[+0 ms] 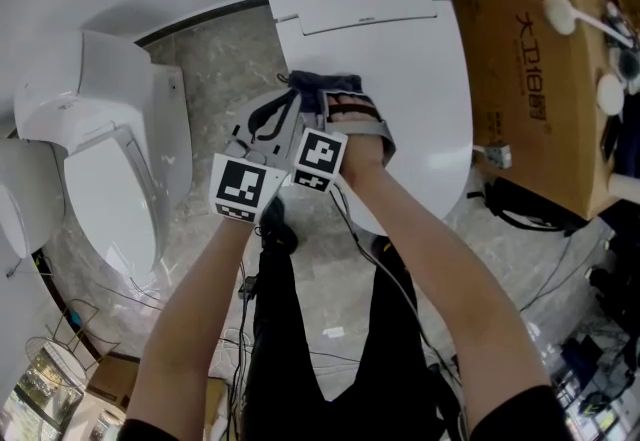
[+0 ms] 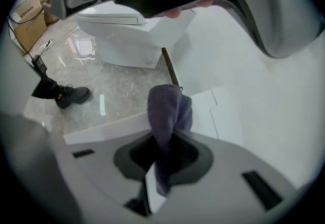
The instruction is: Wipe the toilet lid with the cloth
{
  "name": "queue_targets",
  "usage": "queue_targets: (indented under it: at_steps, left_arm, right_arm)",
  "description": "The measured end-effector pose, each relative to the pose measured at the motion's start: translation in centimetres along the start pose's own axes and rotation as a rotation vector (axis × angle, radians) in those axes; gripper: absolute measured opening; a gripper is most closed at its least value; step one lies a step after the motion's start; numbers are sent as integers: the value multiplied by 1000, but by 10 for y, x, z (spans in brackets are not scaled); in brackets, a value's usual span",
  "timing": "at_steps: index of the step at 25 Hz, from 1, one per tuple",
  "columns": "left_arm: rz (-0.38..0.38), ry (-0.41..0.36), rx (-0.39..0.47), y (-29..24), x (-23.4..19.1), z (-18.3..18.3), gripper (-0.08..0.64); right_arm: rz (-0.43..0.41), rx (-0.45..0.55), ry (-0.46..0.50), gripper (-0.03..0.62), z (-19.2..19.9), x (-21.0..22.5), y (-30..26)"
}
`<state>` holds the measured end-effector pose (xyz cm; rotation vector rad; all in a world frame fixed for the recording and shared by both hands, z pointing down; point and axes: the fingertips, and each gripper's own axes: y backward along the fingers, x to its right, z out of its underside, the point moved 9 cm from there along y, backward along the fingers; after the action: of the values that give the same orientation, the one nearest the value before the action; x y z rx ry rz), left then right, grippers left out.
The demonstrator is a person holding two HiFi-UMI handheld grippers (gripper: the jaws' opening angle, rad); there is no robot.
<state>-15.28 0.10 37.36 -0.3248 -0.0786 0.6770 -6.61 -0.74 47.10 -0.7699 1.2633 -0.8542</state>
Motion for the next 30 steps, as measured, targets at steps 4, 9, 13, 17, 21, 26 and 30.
queue_targets:
  at_steps: [4,9,13,17,21,26,30]
  left_arm:
    - [-4,-3,1,1,-1,0,18]
    - [-8,4,6,2,-1,-2,17]
    - [-1,-12,-4,-2,3,-6,17]
    - [13,-17,-10,-9,15,-9,17]
    - [30,-59,-24,-18,33,-17,17]
    - [-62,-70,-8,-12,57,-37,17]
    - [-82,-35,-12,-10,67,-32,17]
  right_arm:
    - [-23,45,-11,67,-7,-2,3]
    - [-2,80,-63,67,4,6,13]
    - [40,76,-78,67,35,26,26]
    - [98,26,-117,67,89,55,37]
    - [137,-50,-167,67,159,78,44]
    - [138,-122,-224,67,244,87,50]
    - [137,-189,-241,67,277,89,49]
